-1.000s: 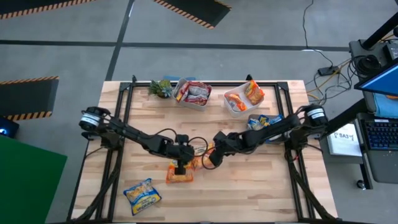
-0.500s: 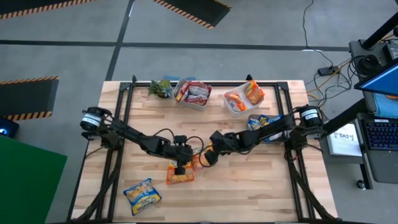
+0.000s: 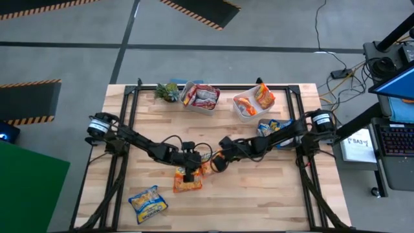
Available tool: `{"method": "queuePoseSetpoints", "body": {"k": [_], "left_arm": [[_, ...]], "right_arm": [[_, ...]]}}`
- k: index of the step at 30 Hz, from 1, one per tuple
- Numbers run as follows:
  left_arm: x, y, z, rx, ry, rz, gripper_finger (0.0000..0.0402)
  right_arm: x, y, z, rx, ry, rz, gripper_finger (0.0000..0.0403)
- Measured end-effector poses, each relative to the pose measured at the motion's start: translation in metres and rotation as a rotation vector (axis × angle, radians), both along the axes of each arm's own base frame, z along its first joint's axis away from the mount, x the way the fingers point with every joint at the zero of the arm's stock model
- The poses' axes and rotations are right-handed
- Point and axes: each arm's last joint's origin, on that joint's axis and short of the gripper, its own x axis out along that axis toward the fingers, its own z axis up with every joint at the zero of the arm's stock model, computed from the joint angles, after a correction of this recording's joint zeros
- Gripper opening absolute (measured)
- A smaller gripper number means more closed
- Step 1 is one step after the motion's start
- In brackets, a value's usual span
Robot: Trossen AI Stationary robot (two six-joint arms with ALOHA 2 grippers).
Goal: Sort Maruchan noodles
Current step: Put the orange noodle pack into the white bin
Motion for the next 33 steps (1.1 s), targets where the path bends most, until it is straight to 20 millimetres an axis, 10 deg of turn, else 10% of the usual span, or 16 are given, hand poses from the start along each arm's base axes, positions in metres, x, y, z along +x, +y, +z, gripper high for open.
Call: {"method": "queuePoseSetpoints", "body": {"k": [16, 33], "left_arm": [[0.002, 0.0, 0.0, 0.0, -0.027, 0.006, 0.0075], [-0.002, 0.001, 0.016, 0.024, -0.053, -0.017, 0.0075]], "right_arm": [[0.014, 0.006, -0.017, 0.108, -0.17, 0.128, 0.0273], [0.011, 0.003, -0.005, 0.046, -0.181, 0.191, 0.0105]]}}
